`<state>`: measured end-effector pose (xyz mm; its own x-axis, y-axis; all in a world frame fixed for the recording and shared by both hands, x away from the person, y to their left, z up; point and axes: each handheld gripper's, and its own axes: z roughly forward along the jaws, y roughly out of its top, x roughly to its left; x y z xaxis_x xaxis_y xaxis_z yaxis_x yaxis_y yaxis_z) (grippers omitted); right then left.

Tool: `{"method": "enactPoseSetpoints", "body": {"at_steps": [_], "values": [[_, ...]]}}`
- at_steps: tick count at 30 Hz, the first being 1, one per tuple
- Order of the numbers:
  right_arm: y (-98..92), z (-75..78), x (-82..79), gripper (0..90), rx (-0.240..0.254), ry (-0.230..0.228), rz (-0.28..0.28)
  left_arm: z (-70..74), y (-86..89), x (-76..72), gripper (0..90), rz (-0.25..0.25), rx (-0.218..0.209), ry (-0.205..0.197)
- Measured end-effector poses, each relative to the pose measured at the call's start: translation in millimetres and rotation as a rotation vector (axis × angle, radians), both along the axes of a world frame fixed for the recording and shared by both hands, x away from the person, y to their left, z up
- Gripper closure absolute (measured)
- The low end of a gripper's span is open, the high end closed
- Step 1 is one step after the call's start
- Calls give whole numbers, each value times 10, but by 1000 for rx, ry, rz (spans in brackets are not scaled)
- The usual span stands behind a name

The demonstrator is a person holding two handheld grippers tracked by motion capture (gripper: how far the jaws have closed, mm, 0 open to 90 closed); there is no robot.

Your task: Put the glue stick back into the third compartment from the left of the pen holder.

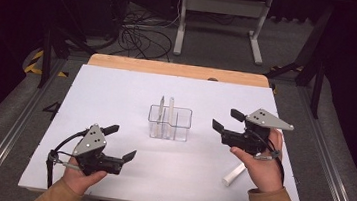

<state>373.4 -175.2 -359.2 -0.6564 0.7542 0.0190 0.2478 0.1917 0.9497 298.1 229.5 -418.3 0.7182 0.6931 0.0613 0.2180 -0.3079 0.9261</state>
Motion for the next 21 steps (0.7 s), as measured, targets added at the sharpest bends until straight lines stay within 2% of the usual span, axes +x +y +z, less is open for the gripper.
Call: {"method": "enactPoseSetpoints", "body": {"at_steps": [4, 8, 14, 21], "values": [[-44, -36, 19, 263, -27, -10, 9, 12, -76, 10, 79, -14, -3, -2], [-56, -70, 34, 248, -44, -1, 22, 20, -167, 16, 87, -30, 1, 5], [-90, -113, 57, 229, -30, 17, 39, 27, -317, 7, 91, -51, 12, -1], [-149, -148, 77, 228, -18, 32, 39, 34, -489, 16, 97, -88, 14, 24]]}}
